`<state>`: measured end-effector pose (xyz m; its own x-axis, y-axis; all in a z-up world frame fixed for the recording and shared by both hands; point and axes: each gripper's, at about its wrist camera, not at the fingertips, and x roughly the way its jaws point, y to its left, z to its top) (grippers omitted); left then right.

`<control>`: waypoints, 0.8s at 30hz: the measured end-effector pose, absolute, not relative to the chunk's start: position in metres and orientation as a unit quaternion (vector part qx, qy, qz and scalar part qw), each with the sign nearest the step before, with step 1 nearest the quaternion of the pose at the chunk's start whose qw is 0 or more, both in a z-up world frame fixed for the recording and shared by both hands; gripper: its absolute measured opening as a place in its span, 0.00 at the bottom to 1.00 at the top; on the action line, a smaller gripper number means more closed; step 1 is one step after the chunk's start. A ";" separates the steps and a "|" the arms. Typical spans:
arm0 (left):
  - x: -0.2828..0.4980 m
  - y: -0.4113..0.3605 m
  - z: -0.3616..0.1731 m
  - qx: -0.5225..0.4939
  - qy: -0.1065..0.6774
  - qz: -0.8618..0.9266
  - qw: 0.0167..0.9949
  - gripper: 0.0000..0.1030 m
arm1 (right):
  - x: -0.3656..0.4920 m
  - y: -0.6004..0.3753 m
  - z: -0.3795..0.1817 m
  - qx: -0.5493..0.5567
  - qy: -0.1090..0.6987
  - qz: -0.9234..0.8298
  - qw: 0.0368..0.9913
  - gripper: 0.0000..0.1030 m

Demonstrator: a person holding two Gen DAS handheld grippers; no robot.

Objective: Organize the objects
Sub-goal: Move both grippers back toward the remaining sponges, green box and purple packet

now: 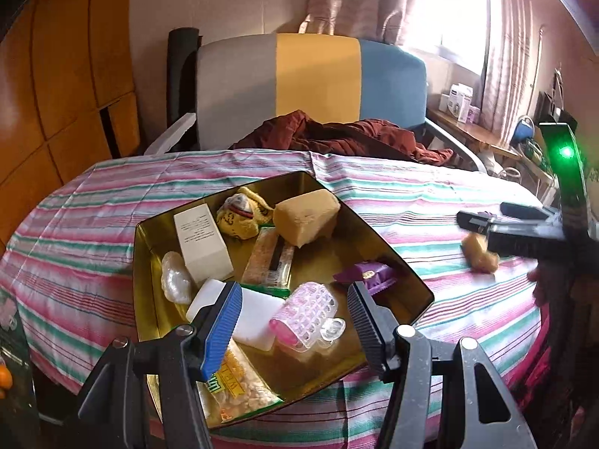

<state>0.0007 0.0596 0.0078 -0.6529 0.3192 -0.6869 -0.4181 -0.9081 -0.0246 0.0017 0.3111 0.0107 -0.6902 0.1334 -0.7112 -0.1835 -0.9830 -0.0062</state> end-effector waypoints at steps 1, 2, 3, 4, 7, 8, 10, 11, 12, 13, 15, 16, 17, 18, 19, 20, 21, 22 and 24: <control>0.001 0.062 0.008 -0.363 0.072 0.906 0.206 0.58 | 0.003 0.322 0.011 -0.383 0.035 0.918 0.098 1.00; 0.001 0.064 0.008 -0.363 0.074 0.905 0.208 0.58 | 0.006 0.335 0.011 -0.384 0.038 0.916 0.111 1.00; 0.002 0.066 0.008 -0.363 0.077 0.904 0.211 0.58 | 0.007 0.346 0.011 -0.386 0.040 0.914 0.120 1.00; 0.003 0.070 0.009 -0.362 0.081 0.904 0.214 0.58 | 0.009 0.359 0.011 -0.388 0.042 0.911 0.132 1.00; 0.005 0.080 0.009 -0.361 0.090 0.901 0.224 0.58 | 0.018 0.398 0.008 -0.394 0.052 0.902 0.166 1.00; 0.006 0.084 0.010 -0.360 0.094 0.900 0.228 0.58 | 0.022 0.414 0.006 -0.393 0.060 0.899 0.183 1.00; 0.007 0.092 0.010 -0.359 0.101 0.898 0.234 0.58 | 0.031 0.440 0.003 -0.387 0.083 0.894 0.209 1.00; 0.007 0.096 0.010 -0.359 0.105 0.896 0.238 0.58 | 0.038 0.458 -0.001 -0.381 0.108 0.889 0.230 1.00; 0.008 0.102 0.010 -0.359 0.109 0.895 0.242 0.58 | 0.043 0.468 -0.002 -0.375 0.125 0.886 0.242 1.00; 0.008 0.107 0.010 -0.360 0.113 0.893 0.246 0.58 | 0.049 0.481 -0.004 -0.366 0.150 0.881 0.258 1.00; 0.010 0.116 0.010 -0.361 0.118 0.890 0.254 0.58 | 0.058 0.506 -0.006 -0.352 0.208 0.865 0.290 1.00; 0.010 0.121 0.010 -0.361 0.120 0.888 0.259 0.58 | 0.064 0.513 -0.005 -0.338 0.231 0.861 0.303 1.00; 0.011 0.126 0.010 -0.361 0.124 0.886 0.264 0.59 | 0.070 0.520 -0.003 -0.322 0.247 0.857 0.317 1.00; 0.012 0.133 0.009 -0.361 0.127 0.883 0.271 0.59 | 0.074 0.522 -0.002 -0.316 0.253 0.854 0.327 1.00; 0.013 0.138 0.009 -0.362 0.129 0.880 0.277 0.59 | 0.078 0.526 -0.001 -0.312 0.258 0.851 0.334 1.00; 0.014 0.146 0.009 -0.363 0.133 0.877 0.287 0.59 | 0.082 0.529 0.000 -0.308 0.268 0.849 0.335 1.00; 0.015 0.152 0.008 -0.363 0.136 0.874 0.294 0.60 | 0.084 0.530 0.000 -0.304 0.277 0.848 0.334 1.00; 0.017 0.158 0.008 -0.363 0.139 0.871 0.302 0.65 | 0.086 0.532 0.000 -0.299 0.284 0.847 0.335 1.00; 0.019 0.171 0.006 -0.365 0.145 0.862 0.319 0.69 | 0.091 0.535 0.001 -0.289 0.296 0.845 0.339 1.00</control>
